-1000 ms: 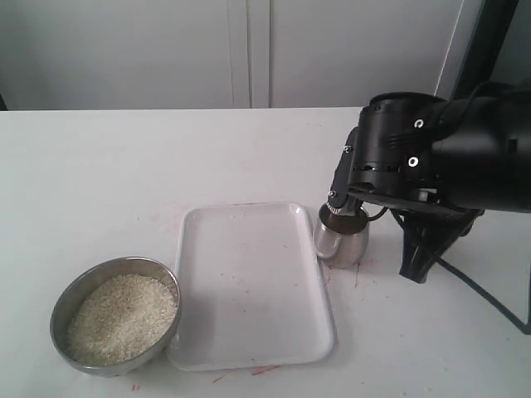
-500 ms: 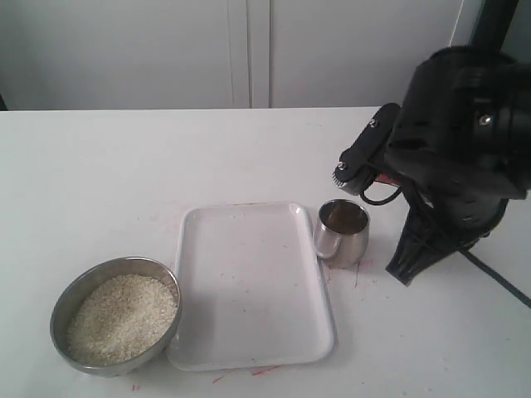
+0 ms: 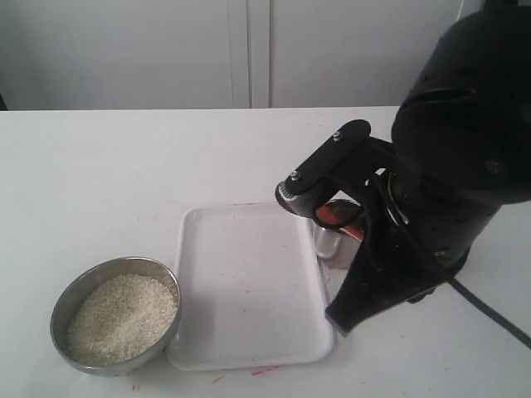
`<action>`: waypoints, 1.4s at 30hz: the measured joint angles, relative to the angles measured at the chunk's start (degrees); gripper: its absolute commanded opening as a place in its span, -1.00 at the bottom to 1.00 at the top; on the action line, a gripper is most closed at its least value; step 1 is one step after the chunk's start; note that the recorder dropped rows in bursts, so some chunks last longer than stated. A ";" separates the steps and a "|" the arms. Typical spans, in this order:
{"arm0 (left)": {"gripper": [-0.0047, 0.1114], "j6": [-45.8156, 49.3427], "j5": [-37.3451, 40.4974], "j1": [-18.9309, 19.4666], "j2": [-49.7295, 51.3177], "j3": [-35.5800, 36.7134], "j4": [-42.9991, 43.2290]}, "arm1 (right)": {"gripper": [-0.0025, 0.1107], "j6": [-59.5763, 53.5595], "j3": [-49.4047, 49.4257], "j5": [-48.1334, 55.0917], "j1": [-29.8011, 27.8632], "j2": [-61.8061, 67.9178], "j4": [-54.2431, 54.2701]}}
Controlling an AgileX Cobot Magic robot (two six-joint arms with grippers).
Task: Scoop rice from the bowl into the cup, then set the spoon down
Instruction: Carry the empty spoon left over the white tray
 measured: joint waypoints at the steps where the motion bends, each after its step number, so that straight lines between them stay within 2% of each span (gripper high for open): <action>1: -0.67 0.00 0.00 0.00 0.00 0.00 0.00 | -0.96 0.62 -0.68 -0.44 0.25 0.00 1.09; 11: -0.67 0.00 0.00 0.00 0.00 0.00 0.00 | -0.96 16.20 -7.96 -2.82 0.65 0.00 8.69; 19: -0.67 0.00 0.00 0.00 0.00 0.00 0.00 | -0.96 24.07 -9.20 -16.01 0.65 3.89 11.12; 23: -0.67 0.00 0.00 0.00 0.00 0.00 0.00 | -0.96 25.72 -11.79 -19.06 0.65 9.81 11.12; 31: -0.67 0.00 0.00 0.00 0.00 0.00 0.00 | -0.96 27.94 -14.52 -16.98 1.56 21.79 9.96; 42: -0.67 0.00 0.00 0.00 0.00 0.00 0.00 | -0.96 30.43 -14.52 -19.21 2.01 26.63 11.83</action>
